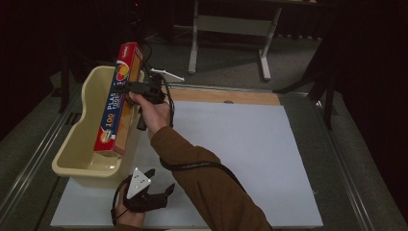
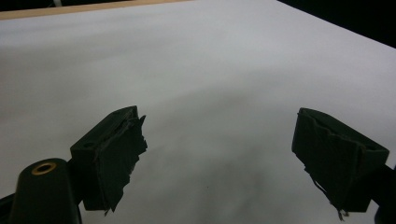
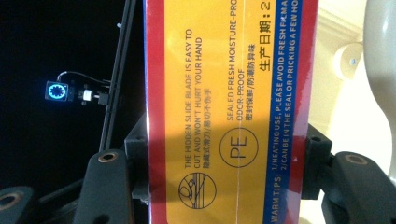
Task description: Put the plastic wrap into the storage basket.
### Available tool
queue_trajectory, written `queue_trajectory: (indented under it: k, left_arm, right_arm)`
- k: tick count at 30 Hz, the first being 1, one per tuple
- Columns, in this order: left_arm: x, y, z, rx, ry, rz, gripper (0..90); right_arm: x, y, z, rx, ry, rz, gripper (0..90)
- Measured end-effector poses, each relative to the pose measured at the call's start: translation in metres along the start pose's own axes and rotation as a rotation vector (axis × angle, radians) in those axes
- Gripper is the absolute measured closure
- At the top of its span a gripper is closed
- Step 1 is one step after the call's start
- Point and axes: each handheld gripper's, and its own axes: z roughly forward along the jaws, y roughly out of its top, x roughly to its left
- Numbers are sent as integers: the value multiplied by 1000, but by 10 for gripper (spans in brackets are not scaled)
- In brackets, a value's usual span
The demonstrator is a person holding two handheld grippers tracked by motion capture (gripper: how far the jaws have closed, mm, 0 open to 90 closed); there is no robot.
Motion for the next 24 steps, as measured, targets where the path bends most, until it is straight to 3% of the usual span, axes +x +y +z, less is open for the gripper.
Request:
queue_trajectory:
  k: [10, 24]
  left_arm:
    - [1, 0, -1, -5, 0, -7, 161]
    - [1, -2, -5, -10, 3, -8, 161]
  right_arm:
    - [-7, -3, 7, -15, 25, 29, 399]
    - [-10, -15, 26, 3, -16, 58, 396]
